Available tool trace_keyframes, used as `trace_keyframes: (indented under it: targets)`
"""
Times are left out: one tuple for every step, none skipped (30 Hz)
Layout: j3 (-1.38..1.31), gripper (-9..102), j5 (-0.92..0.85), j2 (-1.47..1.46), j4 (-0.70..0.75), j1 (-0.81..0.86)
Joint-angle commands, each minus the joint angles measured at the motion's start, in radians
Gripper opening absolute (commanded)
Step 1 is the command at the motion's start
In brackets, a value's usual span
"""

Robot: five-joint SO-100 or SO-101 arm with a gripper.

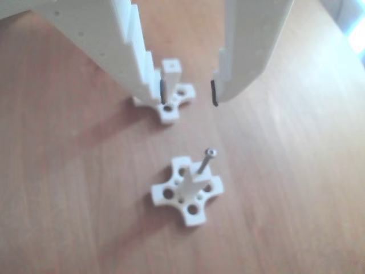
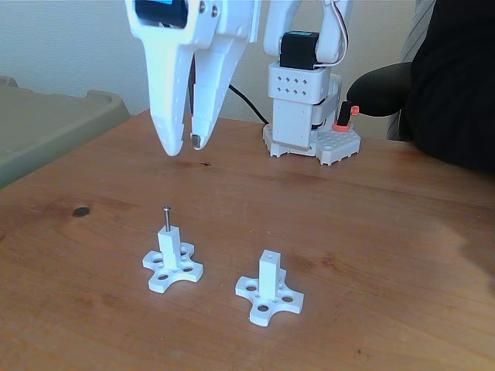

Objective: Grab the screw and set it in the hole.

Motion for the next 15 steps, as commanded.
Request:
trace_keyframes:
  targets:
    - [-0.12,10,0.005,-0.011,0.028,-0.002]
    - [-0.127,10,0.008,-0.025,0.032,-0.003]
    - [-0.129,10,0.009,-0.034,0.032,-0.005]
    - [-0.133,10,0.009,-0.046,0.032,-0.005]
    - [-0.137,10,0.011,-0.055,0.032,-0.005]
    - [-0.141,10,0.012,-0.066,0.031,-0.005]
    - [-0.146,10,0.014,-0.078,0.029,-0.005]
    - [-0.149,10,0.015,-0.087,0.028,-0.005]
    - [-0.153,10,0.017,-0.101,0.026,-0.005]
    - [-0.156,10,0.018,-0.112,0.021,-0.005]
    - [-0.16,10,0.02,-0.126,0.015,-0.005]
    - [-0.164,10,0.021,-0.138,0.009,-0.003]
    - [-0.17,10,0.023,-0.152,0.003,-0.002]
    - [-0.175,10,0.023,-0.16,0.0,0.0]
    - [-0.184,10,0.025,-0.172,-0.006,0.002]
